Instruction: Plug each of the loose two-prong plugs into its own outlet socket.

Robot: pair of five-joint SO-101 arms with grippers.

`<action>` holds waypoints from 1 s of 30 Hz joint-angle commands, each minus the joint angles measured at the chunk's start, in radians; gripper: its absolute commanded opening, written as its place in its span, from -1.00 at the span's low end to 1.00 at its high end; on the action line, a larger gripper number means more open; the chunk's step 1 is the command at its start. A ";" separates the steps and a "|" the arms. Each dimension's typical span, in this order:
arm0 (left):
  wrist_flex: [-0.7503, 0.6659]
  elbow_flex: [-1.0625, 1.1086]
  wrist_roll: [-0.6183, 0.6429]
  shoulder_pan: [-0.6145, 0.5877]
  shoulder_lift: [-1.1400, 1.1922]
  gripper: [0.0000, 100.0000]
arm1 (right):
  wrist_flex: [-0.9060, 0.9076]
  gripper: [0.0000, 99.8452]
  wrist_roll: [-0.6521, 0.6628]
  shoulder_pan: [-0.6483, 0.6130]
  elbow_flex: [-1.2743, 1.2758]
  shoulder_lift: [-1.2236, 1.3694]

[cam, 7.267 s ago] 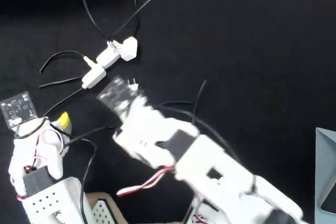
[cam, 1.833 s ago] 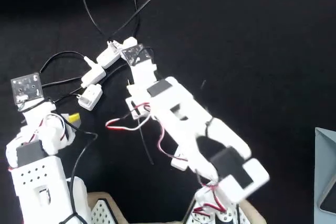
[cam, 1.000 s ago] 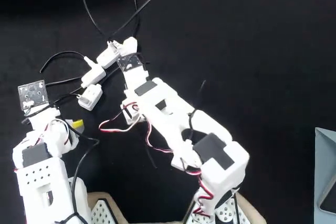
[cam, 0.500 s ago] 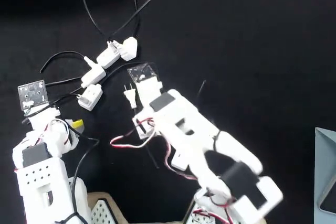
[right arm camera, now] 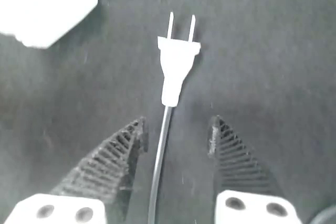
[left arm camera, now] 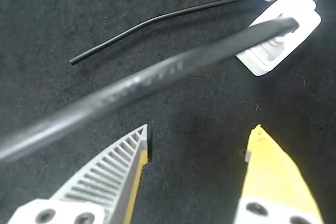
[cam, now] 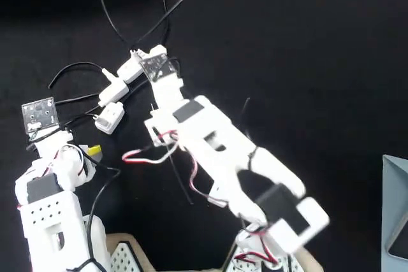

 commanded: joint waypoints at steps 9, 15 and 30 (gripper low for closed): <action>-0.018 -0.007 0.003 -0.008 -0.012 -0.41 | 0.002 -0.60 -0.103 0.000 -0.361 0.318; -0.018 -0.007 0.003 -0.008 -0.012 -0.41 | 0.002 -0.60 -0.143 0.015 -0.449 0.424; -0.018 -0.007 0.003 -0.008 -0.012 -0.41 | 0.009 -0.98 -0.196 0.169 -0.291 0.283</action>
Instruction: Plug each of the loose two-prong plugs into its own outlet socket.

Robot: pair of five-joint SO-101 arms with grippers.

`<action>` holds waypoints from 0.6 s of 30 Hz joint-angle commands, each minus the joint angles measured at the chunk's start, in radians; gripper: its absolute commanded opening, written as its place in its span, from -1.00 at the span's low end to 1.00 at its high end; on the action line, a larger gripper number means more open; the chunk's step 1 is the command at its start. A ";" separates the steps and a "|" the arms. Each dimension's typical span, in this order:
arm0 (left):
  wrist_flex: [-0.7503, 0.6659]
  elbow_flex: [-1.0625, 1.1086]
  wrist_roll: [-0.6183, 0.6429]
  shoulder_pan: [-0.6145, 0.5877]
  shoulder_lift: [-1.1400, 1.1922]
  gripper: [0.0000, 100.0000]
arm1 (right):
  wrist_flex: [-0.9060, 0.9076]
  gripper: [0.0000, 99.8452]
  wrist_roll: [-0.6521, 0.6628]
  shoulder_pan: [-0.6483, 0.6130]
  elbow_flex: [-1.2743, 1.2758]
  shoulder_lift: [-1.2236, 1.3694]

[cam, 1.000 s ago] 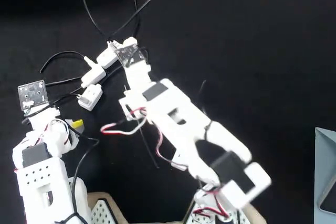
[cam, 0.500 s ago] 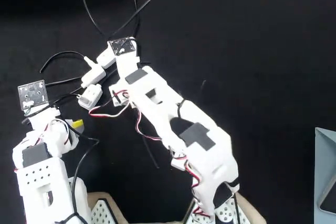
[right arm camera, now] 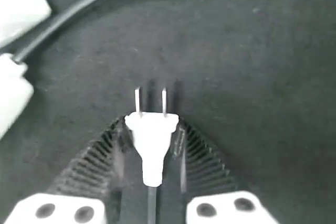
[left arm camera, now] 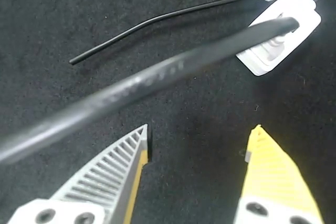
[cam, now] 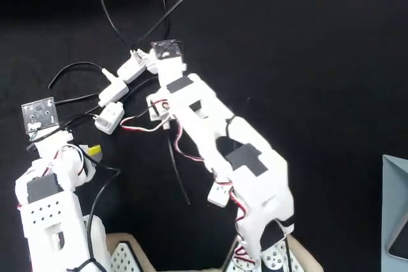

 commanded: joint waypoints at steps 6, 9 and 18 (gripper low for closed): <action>-0.018 -0.007 0.003 -0.008 -0.012 -0.41 | 0.005 -0.98 -0.284 0.143 0.245 -0.367; -0.018 -0.007 0.003 -0.008 -0.012 -0.41 | 0.008 -0.98 -0.319 0.178 0.363 -0.516; -0.018 -0.007 0.003 -0.008 -0.012 -0.41 | 0.000 -0.98 -0.307 0.189 0.806 -1.043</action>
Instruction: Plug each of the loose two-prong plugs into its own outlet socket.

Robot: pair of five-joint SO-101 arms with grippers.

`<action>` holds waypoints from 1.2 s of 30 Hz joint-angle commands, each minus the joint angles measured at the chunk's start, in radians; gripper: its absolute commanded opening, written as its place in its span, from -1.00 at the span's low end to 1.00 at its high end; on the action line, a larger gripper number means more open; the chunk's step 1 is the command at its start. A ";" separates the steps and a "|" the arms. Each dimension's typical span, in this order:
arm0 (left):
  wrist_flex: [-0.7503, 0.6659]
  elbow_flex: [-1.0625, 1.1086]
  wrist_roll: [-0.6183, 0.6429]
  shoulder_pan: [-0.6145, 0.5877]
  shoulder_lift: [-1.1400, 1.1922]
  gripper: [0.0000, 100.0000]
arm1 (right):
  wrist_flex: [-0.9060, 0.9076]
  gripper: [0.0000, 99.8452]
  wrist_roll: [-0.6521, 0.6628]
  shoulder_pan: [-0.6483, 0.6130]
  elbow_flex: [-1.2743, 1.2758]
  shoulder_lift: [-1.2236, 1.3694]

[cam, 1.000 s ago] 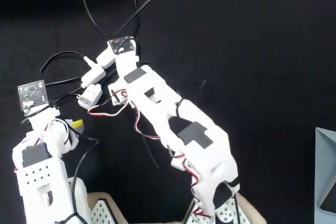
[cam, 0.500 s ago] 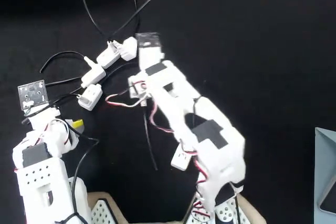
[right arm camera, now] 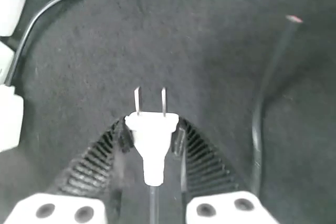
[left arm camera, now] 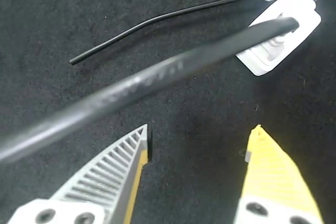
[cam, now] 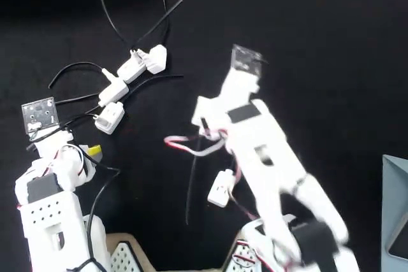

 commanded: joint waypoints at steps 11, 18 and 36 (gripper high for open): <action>-0.018 -0.007 0.003 -0.007 -0.012 -0.41 | -0.057 -0.98 -0.141 0.052 0.286 -0.364; -0.018 -0.005 0.003 -0.007 -0.012 -0.41 | -0.078 -0.68 -0.144 0.054 0.288 -0.364; -0.023 0.007 0.002 -0.007 -0.012 -0.41 | 0.282 -0.58 0.497 0.120 -0.079 -0.136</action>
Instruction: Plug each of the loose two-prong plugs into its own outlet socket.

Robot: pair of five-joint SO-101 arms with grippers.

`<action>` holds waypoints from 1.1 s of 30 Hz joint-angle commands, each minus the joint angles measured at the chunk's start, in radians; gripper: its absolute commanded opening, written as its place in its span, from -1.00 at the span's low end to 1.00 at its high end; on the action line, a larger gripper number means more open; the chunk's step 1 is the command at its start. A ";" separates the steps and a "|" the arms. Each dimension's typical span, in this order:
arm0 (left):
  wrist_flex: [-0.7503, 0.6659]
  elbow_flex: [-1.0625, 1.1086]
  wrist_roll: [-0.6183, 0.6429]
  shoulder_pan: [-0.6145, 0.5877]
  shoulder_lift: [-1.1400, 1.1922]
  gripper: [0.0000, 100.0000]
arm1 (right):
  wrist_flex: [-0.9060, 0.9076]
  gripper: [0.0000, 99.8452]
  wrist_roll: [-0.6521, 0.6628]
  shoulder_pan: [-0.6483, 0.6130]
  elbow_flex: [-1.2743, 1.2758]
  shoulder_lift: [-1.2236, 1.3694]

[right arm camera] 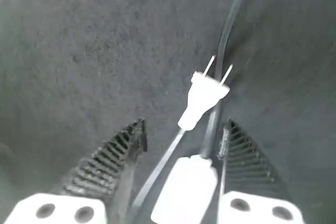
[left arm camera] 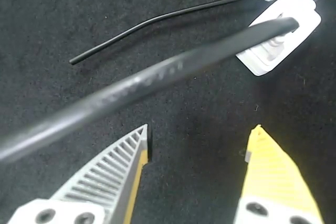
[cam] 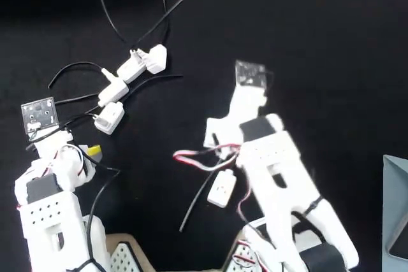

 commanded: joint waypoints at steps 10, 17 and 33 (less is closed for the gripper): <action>-0.034 0.025 0.002 -0.007 -0.068 -0.41 | 0.118 -0.58 1.163 0.235 -0.054 0.035; -0.032 0.061 0.002 -0.004 -0.141 -0.41 | -0.034 -0.58 1.554 0.235 0.008 0.054; -0.031 0.130 0.002 0.001 -0.304 -0.41 | -0.206 -0.58 1.717 0.051 0.139 0.113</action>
